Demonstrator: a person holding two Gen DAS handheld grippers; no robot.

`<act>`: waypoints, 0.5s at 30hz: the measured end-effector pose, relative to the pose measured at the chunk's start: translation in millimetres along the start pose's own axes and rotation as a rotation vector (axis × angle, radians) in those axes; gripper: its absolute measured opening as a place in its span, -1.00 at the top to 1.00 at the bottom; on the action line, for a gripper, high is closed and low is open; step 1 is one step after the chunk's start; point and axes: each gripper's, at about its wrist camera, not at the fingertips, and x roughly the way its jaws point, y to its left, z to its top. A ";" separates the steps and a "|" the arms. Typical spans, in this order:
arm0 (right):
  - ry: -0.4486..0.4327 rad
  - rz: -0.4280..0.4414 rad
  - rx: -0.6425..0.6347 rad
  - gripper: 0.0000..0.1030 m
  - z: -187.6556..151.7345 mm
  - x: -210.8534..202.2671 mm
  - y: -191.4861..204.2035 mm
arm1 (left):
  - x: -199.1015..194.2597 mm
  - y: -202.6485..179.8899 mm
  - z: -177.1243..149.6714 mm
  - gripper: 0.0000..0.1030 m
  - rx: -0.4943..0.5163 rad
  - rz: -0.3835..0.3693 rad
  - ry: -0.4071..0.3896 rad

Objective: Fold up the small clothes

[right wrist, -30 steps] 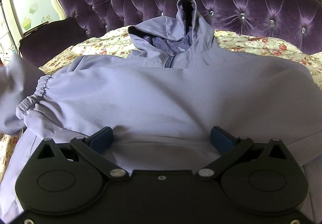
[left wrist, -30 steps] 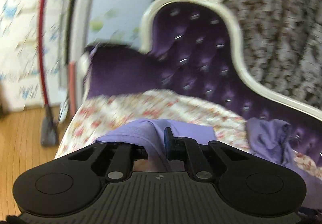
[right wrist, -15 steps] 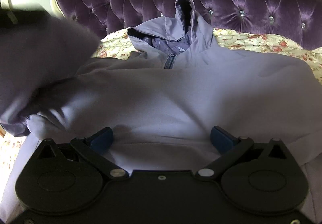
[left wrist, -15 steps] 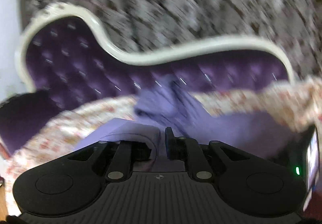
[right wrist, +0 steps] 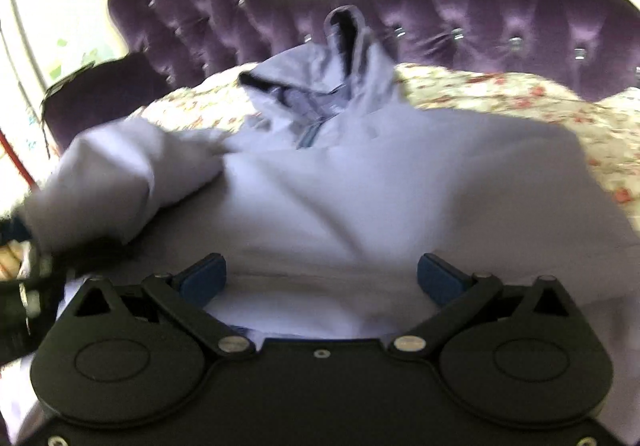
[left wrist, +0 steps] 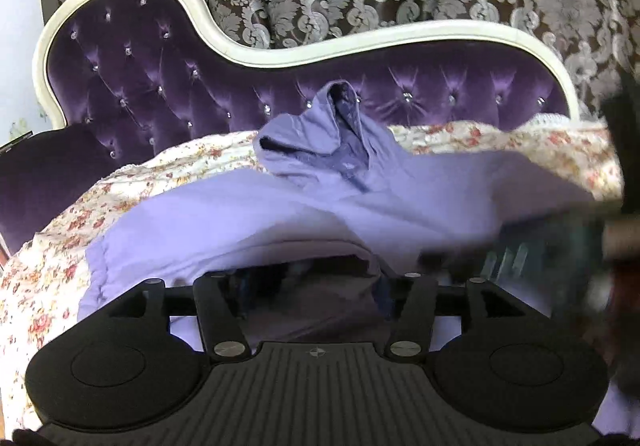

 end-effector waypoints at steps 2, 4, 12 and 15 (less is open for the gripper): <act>-0.037 -0.033 -0.031 -0.98 5.8 -14.0 -2.6 | 0.1 -0.8 -12.8 -0.05 0.000 -0.015 0.028; -0.082 -0.066 -0.101 -0.98 10.7 -28.8 2.2 | 0.8 2.0 -25.1 -0.06 -0.030 -0.032 0.066; -0.227 -0.004 -0.422 -0.93 14.7 -67.3 70.1 | -29.7 29.5 -60.8 -0.25 -0.193 -0.028 0.094; -0.263 0.039 -0.575 -0.66 4.8 -67.6 109.7 | -36.1 46.5 -72.0 -0.31 -0.266 -0.014 0.119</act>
